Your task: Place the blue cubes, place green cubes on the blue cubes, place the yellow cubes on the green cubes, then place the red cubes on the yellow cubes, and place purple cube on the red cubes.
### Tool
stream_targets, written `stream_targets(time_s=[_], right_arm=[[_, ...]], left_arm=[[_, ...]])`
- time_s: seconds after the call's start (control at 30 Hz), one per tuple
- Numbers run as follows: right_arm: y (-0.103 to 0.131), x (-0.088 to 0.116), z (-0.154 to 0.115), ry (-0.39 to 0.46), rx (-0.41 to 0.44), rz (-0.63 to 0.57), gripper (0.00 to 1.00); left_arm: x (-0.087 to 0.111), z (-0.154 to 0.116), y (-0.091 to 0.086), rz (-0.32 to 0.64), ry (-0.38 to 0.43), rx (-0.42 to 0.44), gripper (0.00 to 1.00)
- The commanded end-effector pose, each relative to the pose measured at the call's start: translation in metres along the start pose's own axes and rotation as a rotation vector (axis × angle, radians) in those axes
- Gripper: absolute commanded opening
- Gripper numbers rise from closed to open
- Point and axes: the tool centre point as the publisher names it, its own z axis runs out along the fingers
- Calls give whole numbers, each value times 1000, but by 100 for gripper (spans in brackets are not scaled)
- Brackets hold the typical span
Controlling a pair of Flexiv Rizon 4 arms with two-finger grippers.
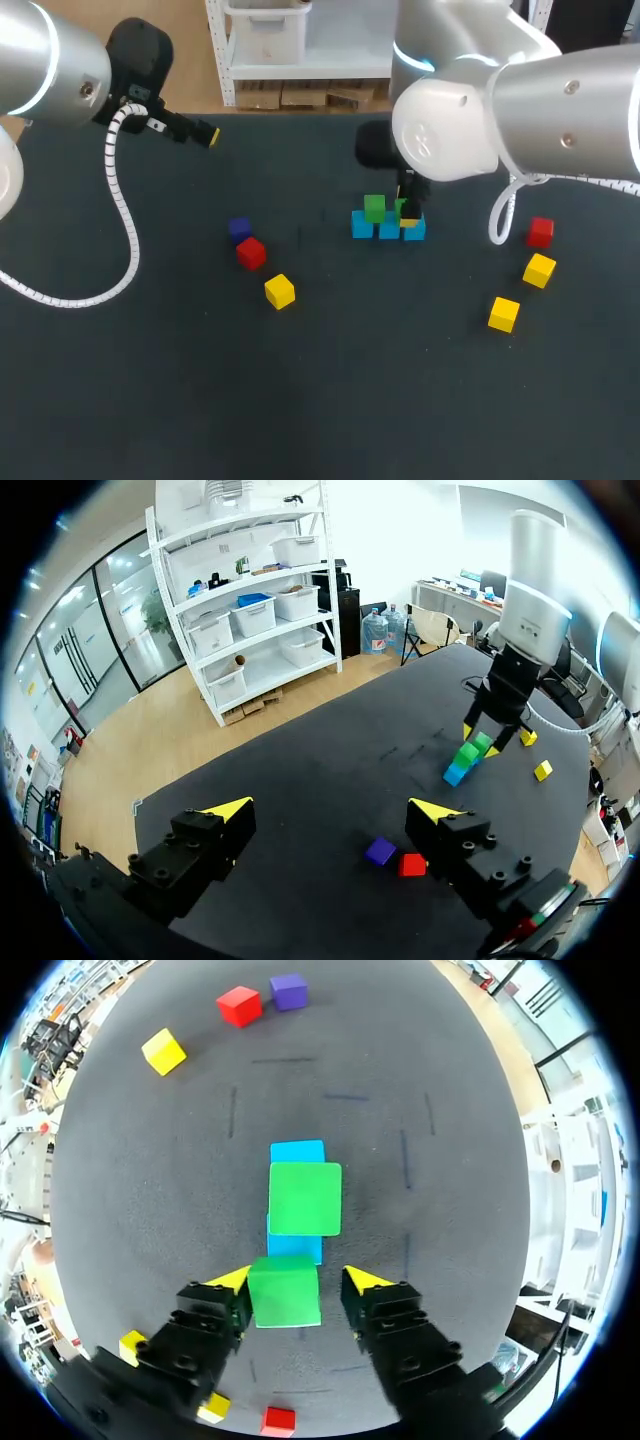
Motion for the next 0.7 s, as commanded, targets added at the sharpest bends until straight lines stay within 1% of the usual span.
stream_targets(time_s=[0.03,0.2,0.53,0.63,0.67,0.7], right_arm=[[2,1,0,-5,6,1,49],[2,1,-1,-7,6,1,47],[2,1,-1,-11,2,6,47],[2,0,-2,-19,0,2,49],[3,0,-3,-35,-1,0,68],[3,0,-4,-42,-2,1,84]], left_arm=[[0,0,1,2,-2,6,100],[0,0,1,2,-2,6,100],[0,0,1,2,-2,6,100],[0,0,1,2,-2,6,100],[0,0,1,2,-2,6,100],[0,0,1,2,-2,6,100]])
